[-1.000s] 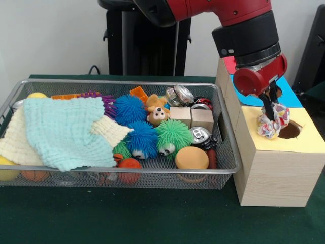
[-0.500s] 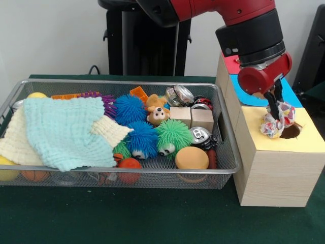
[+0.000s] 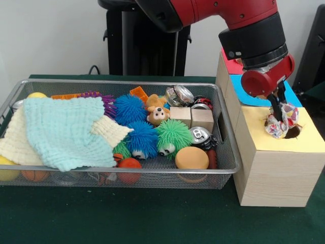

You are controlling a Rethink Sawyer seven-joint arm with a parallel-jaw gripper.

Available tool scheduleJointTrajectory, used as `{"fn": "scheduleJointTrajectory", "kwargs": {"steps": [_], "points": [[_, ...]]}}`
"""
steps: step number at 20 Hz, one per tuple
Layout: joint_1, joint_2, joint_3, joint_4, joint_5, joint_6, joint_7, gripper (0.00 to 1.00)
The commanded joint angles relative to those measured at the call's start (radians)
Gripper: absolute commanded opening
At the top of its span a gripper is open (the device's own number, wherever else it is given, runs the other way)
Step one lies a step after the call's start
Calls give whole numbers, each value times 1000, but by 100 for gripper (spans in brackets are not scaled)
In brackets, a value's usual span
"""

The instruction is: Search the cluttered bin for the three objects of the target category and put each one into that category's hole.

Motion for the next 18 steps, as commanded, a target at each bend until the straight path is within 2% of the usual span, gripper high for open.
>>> {"fn": "scheduleJointTrajectory", "kwargs": {"steps": [1,13,18], "points": [[-5,39,5,68,-49,-5,114,100],[1,32,-2,66,-49,3,114,100],[-2,-14,-2,77,-28,47,117,100]]}}
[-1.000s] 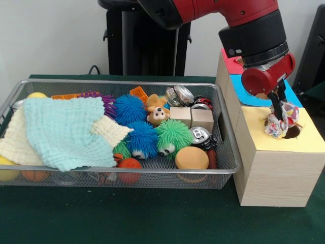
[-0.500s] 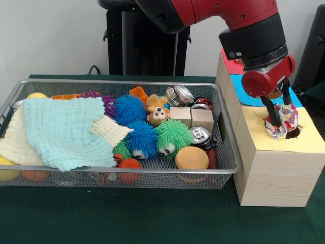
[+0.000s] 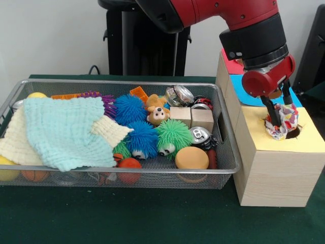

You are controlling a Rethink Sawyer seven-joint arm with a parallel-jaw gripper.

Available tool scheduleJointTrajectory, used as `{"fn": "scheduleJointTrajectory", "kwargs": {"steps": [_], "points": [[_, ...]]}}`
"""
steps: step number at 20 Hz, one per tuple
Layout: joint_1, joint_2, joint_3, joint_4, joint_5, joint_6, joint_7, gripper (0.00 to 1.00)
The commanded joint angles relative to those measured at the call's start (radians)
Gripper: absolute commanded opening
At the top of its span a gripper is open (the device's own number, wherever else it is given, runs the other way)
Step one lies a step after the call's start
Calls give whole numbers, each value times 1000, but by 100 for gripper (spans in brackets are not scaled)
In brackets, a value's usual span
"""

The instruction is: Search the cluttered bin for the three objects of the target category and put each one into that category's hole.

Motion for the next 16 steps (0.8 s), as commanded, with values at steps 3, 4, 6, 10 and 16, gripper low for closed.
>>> {"fn": "scheduleJointTrajectory", "kwargs": {"steps": [3,4,6,10,16], "points": [[7,-67,-19,85,-8,95,125,100],[14,-98,-28,89,3,129,126,100],[22,-143,-34,94,24,175,130,100],[49,-212,-64,86,49,243,146,100],[73,-221,-87,73,45,255,157,100]]}}
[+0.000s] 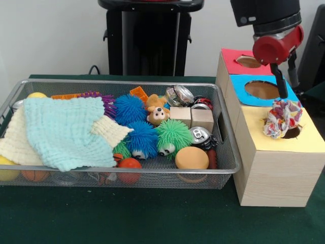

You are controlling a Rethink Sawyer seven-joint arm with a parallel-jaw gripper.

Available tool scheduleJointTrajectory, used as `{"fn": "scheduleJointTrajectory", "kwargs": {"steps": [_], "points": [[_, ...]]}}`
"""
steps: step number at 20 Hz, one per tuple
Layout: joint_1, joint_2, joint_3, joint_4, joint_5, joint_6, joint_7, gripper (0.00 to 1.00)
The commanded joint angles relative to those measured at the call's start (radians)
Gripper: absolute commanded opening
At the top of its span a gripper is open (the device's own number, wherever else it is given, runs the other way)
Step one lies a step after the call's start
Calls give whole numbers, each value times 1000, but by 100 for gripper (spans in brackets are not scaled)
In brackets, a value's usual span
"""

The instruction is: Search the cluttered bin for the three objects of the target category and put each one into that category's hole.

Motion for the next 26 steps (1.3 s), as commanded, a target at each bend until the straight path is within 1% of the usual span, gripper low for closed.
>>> {"fn": "scheduleJointTrajectory", "kwargs": {"steps": [1,5,9,14,16,22,25,26], "points": [[15,-48,-67,33,25,121,158,100],[16,-51,-68,39,24,116,159,100],[22,-35,-76,31,18,105,159,100],[46,-38,-121,10,-14,84,161,100],[50,-36,-128,7,-17,83,155,100],[50,-28,-115,9,-3,82,142,100],[41,-21,-100,15,0,62,138,100],[38,-19,-95,17,1,56,137,0]]}}
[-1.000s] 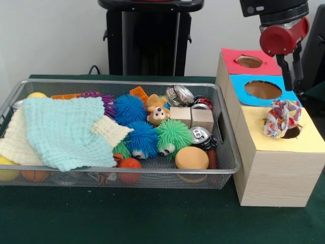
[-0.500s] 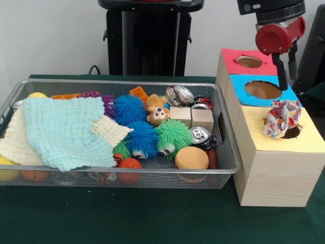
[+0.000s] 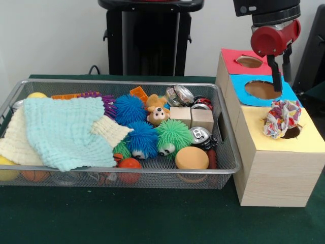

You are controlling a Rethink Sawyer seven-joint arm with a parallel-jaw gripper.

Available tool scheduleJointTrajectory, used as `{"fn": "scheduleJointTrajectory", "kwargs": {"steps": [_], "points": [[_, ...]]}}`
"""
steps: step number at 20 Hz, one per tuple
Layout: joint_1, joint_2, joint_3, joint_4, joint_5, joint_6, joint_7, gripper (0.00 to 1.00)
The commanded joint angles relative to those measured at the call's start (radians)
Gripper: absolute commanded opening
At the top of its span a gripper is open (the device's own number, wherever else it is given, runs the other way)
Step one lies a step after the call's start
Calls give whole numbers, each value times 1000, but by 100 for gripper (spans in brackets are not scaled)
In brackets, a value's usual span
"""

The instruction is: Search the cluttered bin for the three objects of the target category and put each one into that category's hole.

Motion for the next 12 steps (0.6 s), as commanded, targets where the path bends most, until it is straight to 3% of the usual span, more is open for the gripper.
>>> {"fn": "scheduleJointTrajectory", "kwargs": {"steps": [1,12], "points": [[-13,29,-23,19,3,27,140,0],[-6,33,-33,15,-15,-67,171,0]]}}
